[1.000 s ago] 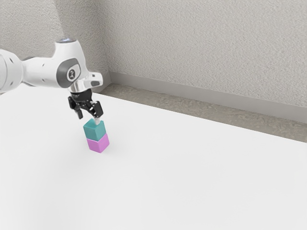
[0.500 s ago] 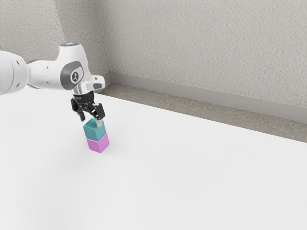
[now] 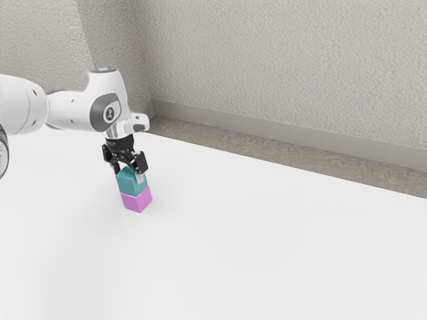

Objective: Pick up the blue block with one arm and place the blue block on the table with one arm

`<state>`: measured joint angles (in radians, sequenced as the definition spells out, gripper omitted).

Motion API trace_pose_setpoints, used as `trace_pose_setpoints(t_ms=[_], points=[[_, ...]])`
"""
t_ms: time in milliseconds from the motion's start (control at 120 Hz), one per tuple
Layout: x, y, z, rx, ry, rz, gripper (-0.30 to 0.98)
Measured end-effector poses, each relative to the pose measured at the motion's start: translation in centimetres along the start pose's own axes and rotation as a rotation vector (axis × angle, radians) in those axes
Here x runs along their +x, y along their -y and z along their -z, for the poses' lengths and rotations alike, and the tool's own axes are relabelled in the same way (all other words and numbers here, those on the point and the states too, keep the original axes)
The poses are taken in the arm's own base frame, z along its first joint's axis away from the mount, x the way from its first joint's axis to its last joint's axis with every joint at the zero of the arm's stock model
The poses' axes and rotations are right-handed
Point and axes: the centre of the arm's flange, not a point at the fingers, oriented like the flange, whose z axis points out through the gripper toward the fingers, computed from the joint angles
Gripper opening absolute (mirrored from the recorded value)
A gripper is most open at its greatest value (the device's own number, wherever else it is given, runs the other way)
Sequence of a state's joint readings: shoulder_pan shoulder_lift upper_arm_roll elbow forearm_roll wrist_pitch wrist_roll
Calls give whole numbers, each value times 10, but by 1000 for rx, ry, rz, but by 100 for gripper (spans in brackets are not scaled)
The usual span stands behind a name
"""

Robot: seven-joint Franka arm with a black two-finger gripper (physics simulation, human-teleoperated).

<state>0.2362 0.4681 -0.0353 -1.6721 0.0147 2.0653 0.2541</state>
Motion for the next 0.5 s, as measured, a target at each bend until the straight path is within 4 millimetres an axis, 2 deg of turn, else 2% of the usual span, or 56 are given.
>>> trace_pose_setpoints(t_ms=[133,325,500], points=[[2,0,-3,0,2,-3,65],[2,0,-3,0,0,-5,45],[2,-1,0,4,-5,-8,40]])
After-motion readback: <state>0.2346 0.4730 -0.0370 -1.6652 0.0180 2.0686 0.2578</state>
